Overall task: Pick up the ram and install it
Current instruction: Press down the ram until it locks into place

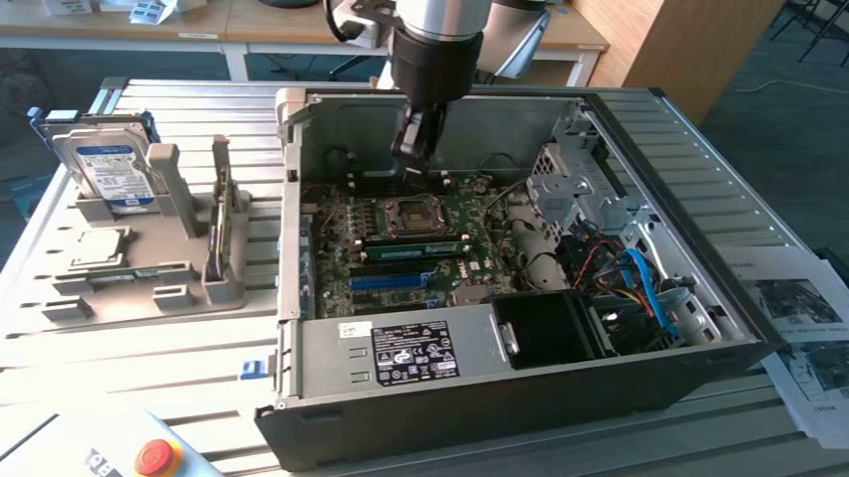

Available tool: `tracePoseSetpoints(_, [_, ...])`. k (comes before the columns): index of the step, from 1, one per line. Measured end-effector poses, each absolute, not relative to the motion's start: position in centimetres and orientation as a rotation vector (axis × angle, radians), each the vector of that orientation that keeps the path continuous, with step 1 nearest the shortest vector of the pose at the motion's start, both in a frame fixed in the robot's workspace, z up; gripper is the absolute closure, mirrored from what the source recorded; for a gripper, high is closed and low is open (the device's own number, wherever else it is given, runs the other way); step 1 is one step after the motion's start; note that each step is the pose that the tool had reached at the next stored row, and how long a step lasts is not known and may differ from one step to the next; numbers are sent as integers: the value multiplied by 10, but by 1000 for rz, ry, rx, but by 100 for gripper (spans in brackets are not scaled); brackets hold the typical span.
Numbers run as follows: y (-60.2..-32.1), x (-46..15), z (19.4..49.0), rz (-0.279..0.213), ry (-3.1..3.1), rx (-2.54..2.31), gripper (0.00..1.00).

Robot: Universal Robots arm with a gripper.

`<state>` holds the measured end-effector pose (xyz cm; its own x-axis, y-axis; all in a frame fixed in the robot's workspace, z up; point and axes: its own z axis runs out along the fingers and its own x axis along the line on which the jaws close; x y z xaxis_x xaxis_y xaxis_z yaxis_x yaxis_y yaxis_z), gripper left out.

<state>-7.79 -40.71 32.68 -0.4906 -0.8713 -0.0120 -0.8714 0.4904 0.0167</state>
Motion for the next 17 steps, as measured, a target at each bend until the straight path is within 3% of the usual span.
tracePoseSetpoints(17, [-407, -78, 327, 31, 2918, -1150, 90])
